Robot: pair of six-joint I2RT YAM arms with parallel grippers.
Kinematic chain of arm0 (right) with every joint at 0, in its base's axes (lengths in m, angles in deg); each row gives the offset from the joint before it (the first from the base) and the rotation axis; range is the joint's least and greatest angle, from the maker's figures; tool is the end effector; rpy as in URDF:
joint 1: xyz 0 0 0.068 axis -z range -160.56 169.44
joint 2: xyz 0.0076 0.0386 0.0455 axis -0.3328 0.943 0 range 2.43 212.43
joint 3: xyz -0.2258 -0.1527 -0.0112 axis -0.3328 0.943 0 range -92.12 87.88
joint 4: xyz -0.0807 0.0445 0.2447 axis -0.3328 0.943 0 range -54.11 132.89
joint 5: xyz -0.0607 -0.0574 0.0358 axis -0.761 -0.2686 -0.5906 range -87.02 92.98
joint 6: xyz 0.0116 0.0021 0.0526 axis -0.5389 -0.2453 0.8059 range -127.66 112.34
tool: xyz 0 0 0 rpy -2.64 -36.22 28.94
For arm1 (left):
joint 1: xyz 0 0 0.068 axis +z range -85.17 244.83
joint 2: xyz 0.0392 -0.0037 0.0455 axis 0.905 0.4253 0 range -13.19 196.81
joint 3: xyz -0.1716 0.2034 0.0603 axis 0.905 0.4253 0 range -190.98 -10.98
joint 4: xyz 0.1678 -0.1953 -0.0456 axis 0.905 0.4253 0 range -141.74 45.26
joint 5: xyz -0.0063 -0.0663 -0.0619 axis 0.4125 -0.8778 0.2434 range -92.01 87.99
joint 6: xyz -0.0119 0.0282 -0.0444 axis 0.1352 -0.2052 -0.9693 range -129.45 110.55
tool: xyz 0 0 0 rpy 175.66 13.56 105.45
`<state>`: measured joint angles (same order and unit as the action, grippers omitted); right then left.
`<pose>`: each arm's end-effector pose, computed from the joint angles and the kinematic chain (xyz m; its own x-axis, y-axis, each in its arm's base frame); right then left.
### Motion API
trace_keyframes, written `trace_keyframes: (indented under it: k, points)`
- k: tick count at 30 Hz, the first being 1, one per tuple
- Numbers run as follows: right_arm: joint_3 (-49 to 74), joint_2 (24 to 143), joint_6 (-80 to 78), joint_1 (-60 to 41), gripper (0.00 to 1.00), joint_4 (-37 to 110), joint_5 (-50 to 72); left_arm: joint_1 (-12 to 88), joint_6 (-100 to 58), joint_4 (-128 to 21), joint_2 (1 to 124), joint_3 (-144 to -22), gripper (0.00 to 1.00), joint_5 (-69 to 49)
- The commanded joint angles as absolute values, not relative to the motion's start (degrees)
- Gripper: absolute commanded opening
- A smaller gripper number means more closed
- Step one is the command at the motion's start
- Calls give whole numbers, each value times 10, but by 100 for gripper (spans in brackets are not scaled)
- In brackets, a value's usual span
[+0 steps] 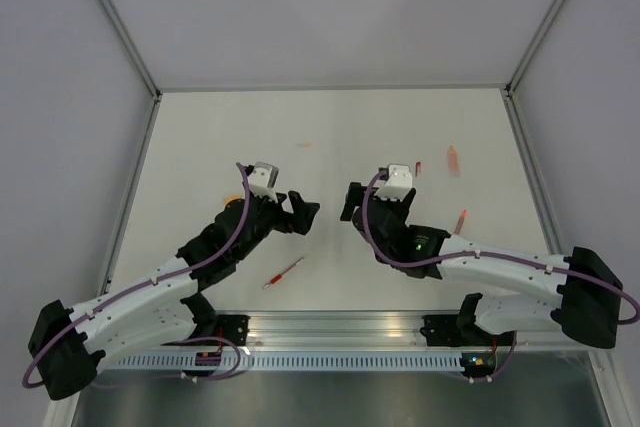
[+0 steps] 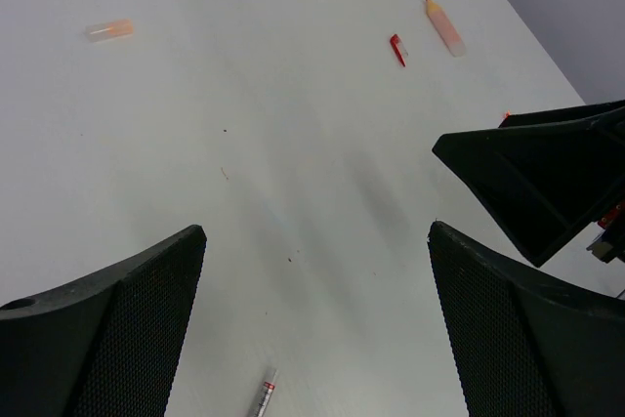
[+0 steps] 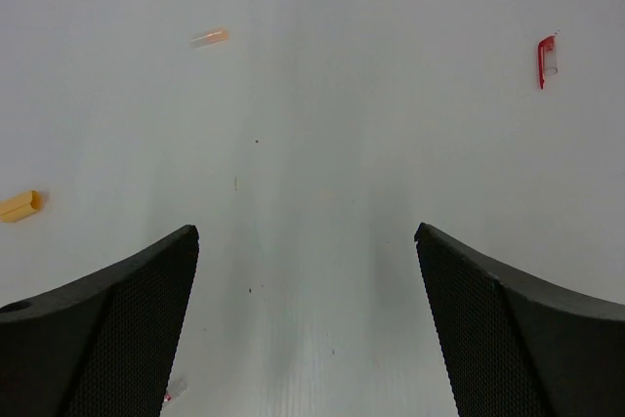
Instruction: Insert the pens into the pen caps
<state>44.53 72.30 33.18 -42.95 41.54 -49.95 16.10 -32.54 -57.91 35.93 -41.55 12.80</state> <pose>0.1439 0.2136 0.2548 -0.3313 0.2172 -0.9182 -0.0059 0.9727 0.2322 0.1418 -0.1478 0.2689 -0.3505 -0.1754 -0.9200 0.4614 0.8225 -0.3326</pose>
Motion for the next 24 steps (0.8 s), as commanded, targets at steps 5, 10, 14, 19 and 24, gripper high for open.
trace_keyframes:
  k: [5,10,14,19,24]
  points:
    - [395,696,394,-430,97,538,-586,160,-327,-604,344,-416,100,126]
    - [340,696,421,-283,93,666,-492,160,-317,-609,361,-412,100,158]
    - [339,698,388,-130,84,749,-326,160,-312,-601,379,-423,100,160]
    - [369,689,371,-38,60,802,-267,160,-314,-593,380,-431,100,149]
    - [393,705,359,39,48,784,-210,160,-310,-584,366,-431,100,159]
